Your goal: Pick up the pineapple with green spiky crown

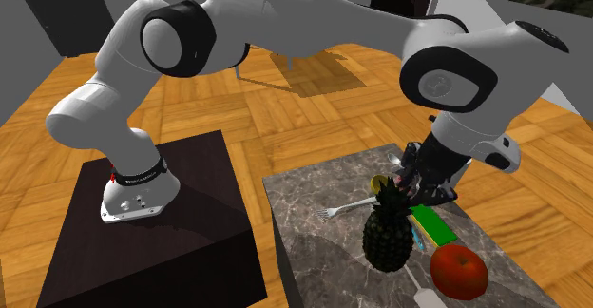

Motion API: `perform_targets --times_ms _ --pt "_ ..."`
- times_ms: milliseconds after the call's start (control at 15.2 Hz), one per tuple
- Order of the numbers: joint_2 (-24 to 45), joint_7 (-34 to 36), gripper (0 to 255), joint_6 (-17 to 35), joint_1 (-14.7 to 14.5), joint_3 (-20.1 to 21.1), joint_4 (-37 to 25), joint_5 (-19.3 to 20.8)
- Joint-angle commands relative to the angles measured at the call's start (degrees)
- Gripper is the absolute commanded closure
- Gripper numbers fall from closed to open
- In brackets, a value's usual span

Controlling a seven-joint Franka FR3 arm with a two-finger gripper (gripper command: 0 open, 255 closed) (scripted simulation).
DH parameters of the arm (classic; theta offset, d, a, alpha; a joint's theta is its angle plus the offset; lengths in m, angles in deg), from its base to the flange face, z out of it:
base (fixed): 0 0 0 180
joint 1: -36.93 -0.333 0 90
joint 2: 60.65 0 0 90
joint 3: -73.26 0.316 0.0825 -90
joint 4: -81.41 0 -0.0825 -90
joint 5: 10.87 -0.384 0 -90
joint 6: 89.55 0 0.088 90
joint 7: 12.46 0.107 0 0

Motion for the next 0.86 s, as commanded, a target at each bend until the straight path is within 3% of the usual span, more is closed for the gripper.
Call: perform_targets --times_ms 0,792 --pt "-0.2 0.3 255 -1.5 0.2 0.0 -1.5 0.1" --pt "2.0 1.7 255 -11.1 2.9 0.4 -13.9 -0.1"
